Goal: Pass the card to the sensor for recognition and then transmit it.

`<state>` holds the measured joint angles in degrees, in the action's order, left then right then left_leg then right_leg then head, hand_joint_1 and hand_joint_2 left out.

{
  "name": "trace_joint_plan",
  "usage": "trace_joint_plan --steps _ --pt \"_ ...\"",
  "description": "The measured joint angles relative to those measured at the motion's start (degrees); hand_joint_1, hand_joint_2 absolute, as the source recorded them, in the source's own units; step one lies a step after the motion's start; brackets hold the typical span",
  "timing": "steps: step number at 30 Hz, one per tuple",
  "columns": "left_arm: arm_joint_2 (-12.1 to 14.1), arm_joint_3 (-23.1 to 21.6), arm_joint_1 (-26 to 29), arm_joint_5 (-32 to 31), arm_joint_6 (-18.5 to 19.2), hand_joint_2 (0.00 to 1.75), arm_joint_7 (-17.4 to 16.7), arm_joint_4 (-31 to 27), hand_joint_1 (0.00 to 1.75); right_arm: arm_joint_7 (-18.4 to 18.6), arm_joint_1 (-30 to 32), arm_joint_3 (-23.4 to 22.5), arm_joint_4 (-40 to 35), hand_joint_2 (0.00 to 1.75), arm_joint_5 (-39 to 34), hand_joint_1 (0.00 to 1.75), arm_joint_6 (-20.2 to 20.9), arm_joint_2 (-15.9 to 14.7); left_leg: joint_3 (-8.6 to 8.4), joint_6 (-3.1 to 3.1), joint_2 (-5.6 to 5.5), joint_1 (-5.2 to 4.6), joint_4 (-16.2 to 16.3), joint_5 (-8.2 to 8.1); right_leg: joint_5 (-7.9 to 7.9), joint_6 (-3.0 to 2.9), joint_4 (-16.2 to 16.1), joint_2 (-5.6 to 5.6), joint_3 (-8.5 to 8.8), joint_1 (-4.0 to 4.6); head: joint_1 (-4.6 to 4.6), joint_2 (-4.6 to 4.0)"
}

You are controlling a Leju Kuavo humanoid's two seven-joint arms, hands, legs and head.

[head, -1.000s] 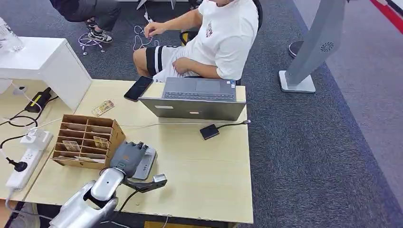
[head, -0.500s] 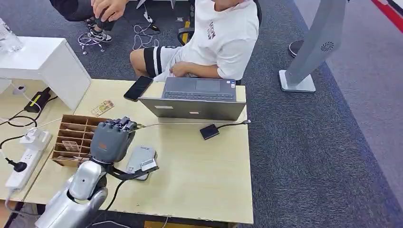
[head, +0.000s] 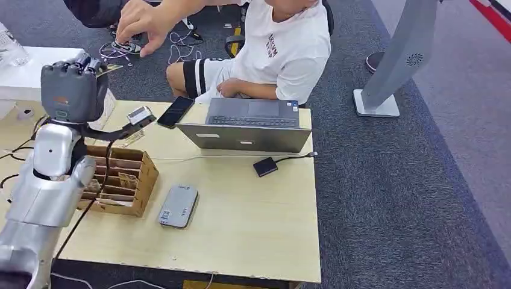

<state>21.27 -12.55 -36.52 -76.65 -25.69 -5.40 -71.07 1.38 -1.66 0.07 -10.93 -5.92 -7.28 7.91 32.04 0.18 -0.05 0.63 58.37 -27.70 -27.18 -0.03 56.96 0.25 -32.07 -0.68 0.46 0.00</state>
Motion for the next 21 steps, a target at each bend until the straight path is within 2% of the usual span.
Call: trace_joint_plan --steps 2,6,13,14,16,17,21 --pt "-0.07 -0.07 -3.12 -1.63 2.02 1.75 -1.12 3.85 1.75 0.26 -0.09 0.0 0.0 0.0 0.18 0.0 0.0 0.0 0.01 0.0 0.03 0.0 0.0 0.0 0.0 0.0 0.0 0.03 -0.03 0.0 0.0 0.0" --pt "-0.42 -0.96 -8.07 -3.77 3.16 1.75 -3.0 10.56 1.75 0.35 -0.13 0.0 0.0 0.0 0.72 0.0 0.09 0.0 0.05 0.0 0.04 -0.01 0.01 0.0 0.0 0.01 0.0 0.04 -0.07 0.0 0.0 0.0" --pt "-1.31 -2.25 -11.07 -4.01 3.44 1.75 -3.54 16.6 1.75 0.31 -0.21 0.0 0.0 0.0 0.66 0.0 0.66 0.0 0.07 -0.01 0.07 -0.01 0.01 -0.01 0.0 0.0 -0.01 0.08 -0.12 -0.01 0.02 0.0" --pt "-1.44 -2.38 -11.17 -3.92 3.38 1.75 -3.57 17.11 1.47 0.31 -0.21 0.0 0.0 0.0 0.66 0.0 0.68 0.0 0.08 -0.01 0.08 -0.01 0.01 -0.01 0.0 0.0 -0.01 0.09 -0.12 -0.01 0.0 0.0" --pt "-1.55 -2.67 -11.33 -3.63 3.35 1.75 -3.65 17.96 1.47 0.31 -0.2 0.0 0.0 0.0 0.66 0.0 0.68 0.0 0.09 -0.01 0.09 0.0 0.01 -0.01 0.0 0.0 0.0 0.1 -0.13 -0.01 0.02 0.0" --pt "-1.55 -2.71 -11.4 -3.46 3.33 1.75 -3.7 18.35 0.0 0.31 -0.2 0.0 0.02 0.0 0.66 0.0 0.68 0.0 0.09 -0.01 0.09 0.0 0.01 -0.01 0.0 0.0 0.0 0.1 -0.13 -0.01 0.02 0.0" --pt "-1.6 -2.82 -11.45 -3.22 2.87 1.75 -3.76 19.58 0.0 0.33 -0.21 0.0 0.0 0.0 0.66 0.0 0.74 0.0 0.12 -0.01 0.08 0.0 0.01 -0.01 0.0 0.0 0.0 0.1 -0.15 0.0 0.02 0.0"
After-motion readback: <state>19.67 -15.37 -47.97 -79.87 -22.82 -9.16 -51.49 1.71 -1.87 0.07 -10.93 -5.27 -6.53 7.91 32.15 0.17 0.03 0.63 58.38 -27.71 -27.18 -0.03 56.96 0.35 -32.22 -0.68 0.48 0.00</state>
